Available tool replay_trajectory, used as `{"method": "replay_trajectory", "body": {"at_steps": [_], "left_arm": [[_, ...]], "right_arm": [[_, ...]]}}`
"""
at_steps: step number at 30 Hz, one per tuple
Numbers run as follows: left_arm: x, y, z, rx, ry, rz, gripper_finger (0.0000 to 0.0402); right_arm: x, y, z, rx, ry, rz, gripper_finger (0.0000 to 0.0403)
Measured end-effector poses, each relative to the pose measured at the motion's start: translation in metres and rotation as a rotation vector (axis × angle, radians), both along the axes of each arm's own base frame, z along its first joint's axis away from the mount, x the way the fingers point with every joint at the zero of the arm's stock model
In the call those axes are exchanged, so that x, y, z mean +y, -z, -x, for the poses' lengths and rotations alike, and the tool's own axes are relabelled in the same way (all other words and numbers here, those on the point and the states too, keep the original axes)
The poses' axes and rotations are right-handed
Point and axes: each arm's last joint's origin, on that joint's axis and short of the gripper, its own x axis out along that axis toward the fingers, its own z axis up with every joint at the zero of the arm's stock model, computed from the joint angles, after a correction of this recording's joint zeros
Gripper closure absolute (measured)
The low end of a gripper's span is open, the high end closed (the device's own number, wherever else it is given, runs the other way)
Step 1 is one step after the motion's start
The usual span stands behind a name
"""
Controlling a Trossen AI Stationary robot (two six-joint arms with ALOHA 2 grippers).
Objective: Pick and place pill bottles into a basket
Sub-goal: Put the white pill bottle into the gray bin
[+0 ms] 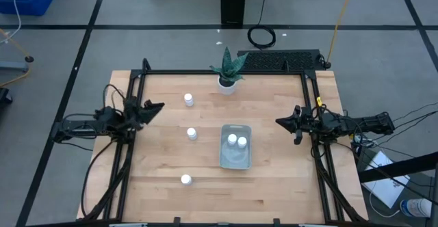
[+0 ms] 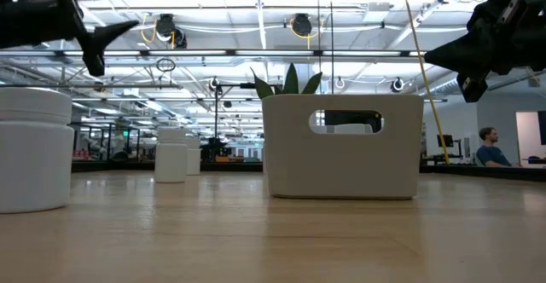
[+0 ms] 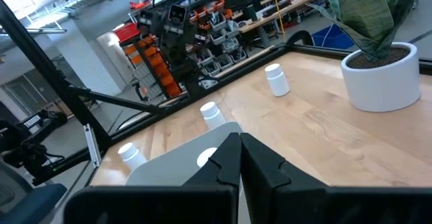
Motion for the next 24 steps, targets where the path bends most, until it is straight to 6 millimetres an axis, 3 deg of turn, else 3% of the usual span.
{"method": "replay_trajectory", "body": {"at_steps": [10,15,21,24], "left_arm": [[0.003,-0.016,0.009,-0.268,0.017,0.287,0.0190],[0.006,-0.056,0.022,-0.344,-0.032,0.309,0.0190],[0.009,-0.124,0.019,0.033,-0.144,0.307,0.0190],[0.012,-0.159,0.000,0.282,-0.170,0.260,0.0190]], "right_arm": [[0.000,0.000,0.000,0.000,0.000,0.000,0.0403],[0.000,0.000,0.000,0.000,0.000,0.000,0.0403],[0.000,0.000,0.000,0.000,0.000,0.000,0.0403],[0.000,0.000,0.000,0.000,0.000,0.000,0.0403]]}}
